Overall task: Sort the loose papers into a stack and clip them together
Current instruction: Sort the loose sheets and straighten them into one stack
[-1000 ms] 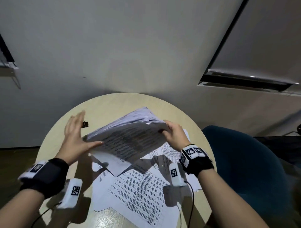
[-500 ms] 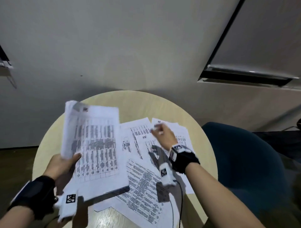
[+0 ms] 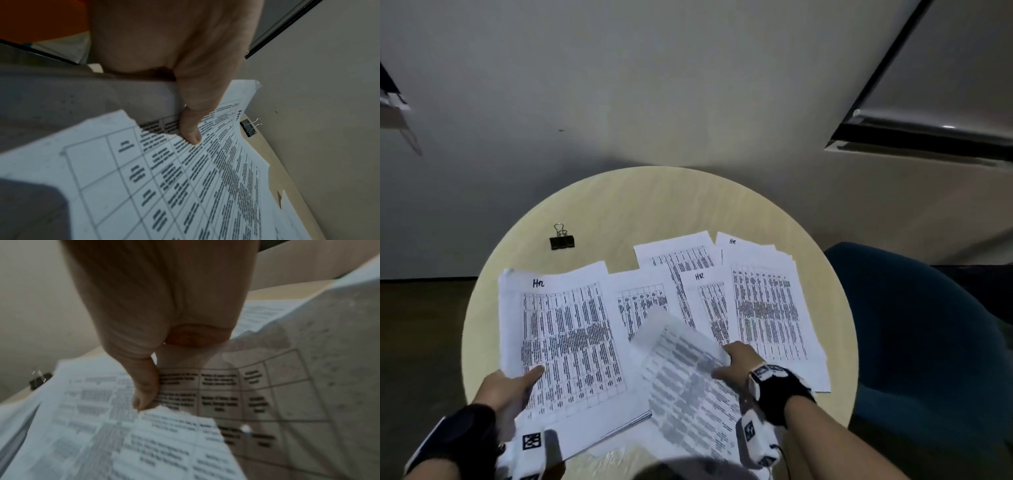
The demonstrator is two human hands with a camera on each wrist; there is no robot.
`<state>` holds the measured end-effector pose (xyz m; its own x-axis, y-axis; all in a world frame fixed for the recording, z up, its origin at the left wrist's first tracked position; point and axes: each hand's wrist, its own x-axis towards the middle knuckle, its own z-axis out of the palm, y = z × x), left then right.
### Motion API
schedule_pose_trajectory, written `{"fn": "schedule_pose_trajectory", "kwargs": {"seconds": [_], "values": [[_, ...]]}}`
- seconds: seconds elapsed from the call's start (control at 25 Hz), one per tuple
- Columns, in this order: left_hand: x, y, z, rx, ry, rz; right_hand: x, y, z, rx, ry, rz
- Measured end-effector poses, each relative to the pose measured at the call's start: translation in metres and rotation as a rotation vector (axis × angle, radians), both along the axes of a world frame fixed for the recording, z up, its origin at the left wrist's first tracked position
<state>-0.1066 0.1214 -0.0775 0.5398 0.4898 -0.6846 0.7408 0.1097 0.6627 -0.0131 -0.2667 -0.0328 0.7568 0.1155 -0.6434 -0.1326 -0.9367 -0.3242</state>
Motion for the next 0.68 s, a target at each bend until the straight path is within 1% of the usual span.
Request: {"fn": "schedule_pose_trajectory", "kwargs": {"seconds": [0.08,0.16,0.2,0.28,0.32,0.4,0.52,0.56,0.6,0.64,0.68], "values": [[0.001,0.007,-0.004,0.039,0.047,0.011,0.016,-0.006,0.010,0.127,-0.037,-0.201],[0.000,0.014,-0.010,0.039,0.092,-0.011,0.033,-0.006,0.013,0.198,-0.023,-0.358],[-0.002,0.015,-0.011,0.032,0.125,-0.019,0.040,-0.004,0.011,0.180,-0.005,-0.374],[-0.005,0.019,-0.013,0.016,0.169,-0.011,0.044,0.013,-0.005,0.171,0.043,-0.351],[-0.006,0.023,-0.020,0.028,0.168,-0.013,0.040,0.028,-0.007,0.215,0.065,-0.346],[-0.009,0.026,-0.025,0.027,0.176,-0.013,0.032,0.057,-0.008,0.306,0.033,-0.352],[-0.006,0.026,-0.025,-0.017,0.161,-0.005,0.033,0.086,-0.008,0.421,0.011,-0.436],[-0.004,0.026,-0.027,-0.019,0.163,-0.018,0.037,0.090,-0.009,0.391,-0.021,-0.453],[-0.003,0.024,-0.026,-0.032,0.187,-0.014,0.039,0.093,-0.010,0.286,-0.059,-0.436],[-0.003,0.023,-0.024,-0.033,0.190,-0.012,0.038,0.095,-0.011,0.176,-0.070,-0.395],[-0.003,0.022,-0.020,-0.027,0.178,-0.019,0.034,0.098,-0.014,0.140,-0.052,-0.369]]}}
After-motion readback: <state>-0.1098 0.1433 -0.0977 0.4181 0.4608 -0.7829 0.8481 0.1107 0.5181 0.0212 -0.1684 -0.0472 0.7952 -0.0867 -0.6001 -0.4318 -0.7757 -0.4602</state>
